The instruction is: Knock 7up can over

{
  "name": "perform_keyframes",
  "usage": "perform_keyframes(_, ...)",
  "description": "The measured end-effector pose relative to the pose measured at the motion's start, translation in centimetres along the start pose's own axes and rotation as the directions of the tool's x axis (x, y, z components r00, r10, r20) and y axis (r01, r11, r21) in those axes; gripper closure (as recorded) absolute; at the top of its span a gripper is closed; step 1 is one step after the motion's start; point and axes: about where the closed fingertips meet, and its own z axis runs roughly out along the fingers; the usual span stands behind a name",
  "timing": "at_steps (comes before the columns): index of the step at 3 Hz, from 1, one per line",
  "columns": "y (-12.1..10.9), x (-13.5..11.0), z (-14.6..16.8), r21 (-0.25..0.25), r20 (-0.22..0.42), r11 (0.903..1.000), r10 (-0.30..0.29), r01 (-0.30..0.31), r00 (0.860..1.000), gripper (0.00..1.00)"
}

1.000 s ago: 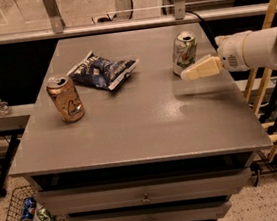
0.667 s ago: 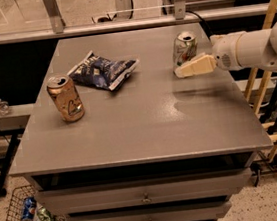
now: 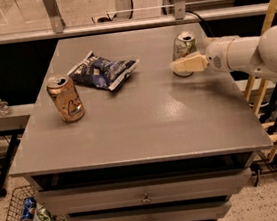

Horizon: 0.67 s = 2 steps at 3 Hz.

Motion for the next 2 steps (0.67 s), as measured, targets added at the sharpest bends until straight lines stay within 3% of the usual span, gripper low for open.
perform_keyframes(2,-0.33,-0.29,1.05,0.001,0.039,1.0,0.01,-0.01,0.999,0.62)
